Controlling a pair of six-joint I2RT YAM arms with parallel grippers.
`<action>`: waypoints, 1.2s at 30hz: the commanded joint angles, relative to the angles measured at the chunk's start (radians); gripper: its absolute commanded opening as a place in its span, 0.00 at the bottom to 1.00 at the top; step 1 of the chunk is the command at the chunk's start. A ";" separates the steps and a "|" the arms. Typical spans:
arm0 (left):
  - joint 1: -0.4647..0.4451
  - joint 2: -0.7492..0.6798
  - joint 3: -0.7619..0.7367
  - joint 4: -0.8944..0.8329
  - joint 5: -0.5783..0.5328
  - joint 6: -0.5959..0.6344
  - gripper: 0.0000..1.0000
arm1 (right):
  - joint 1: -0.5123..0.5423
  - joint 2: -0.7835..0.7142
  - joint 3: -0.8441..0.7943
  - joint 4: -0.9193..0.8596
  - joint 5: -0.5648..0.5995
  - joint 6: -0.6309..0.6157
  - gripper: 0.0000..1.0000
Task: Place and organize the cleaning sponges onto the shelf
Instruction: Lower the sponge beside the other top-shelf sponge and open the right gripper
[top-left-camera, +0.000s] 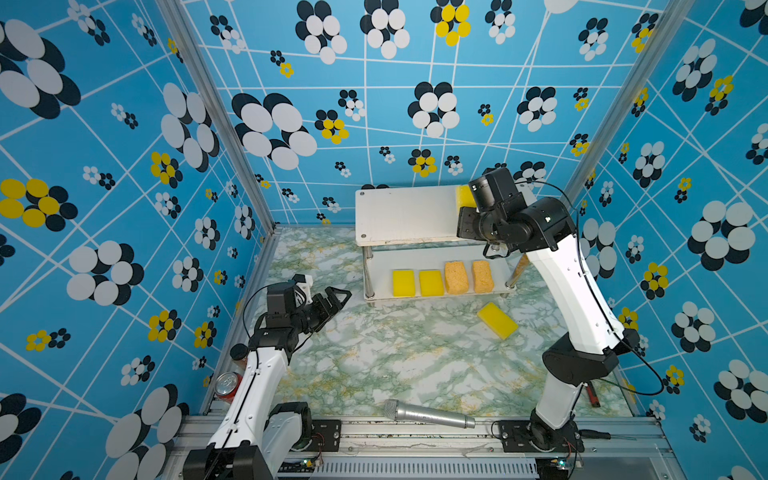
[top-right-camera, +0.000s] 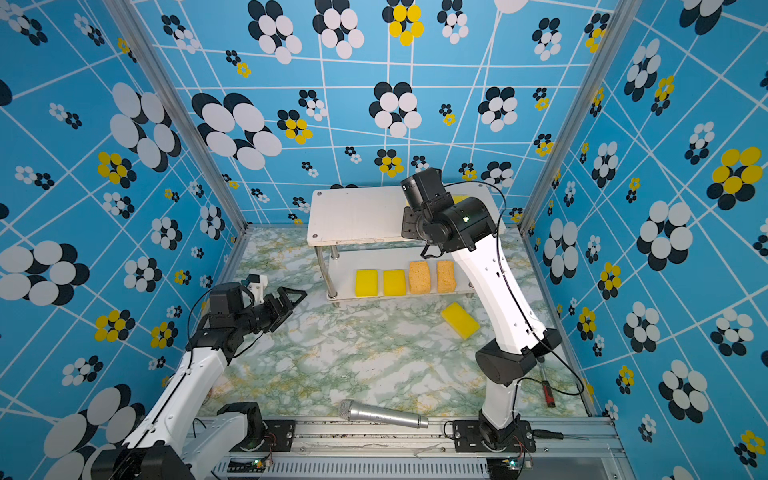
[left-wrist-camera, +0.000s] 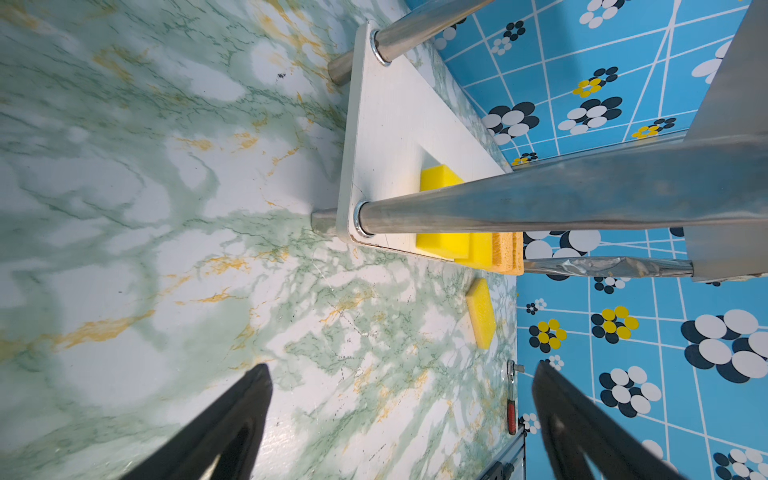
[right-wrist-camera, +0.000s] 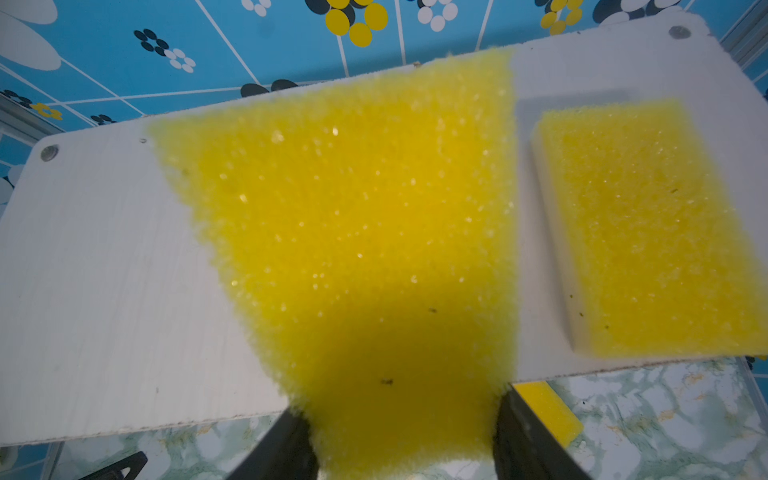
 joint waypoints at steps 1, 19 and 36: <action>0.009 -0.021 -0.019 -0.012 0.019 0.022 0.99 | -0.006 0.013 0.021 0.007 -0.005 0.022 0.61; 0.020 -0.020 -0.018 -0.020 0.019 0.030 0.99 | -0.005 0.083 0.075 -0.022 -0.008 0.021 0.61; 0.021 -0.023 -0.015 -0.019 0.023 0.022 0.99 | -0.007 0.089 0.076 -0.042 -0.002 0.018 0.77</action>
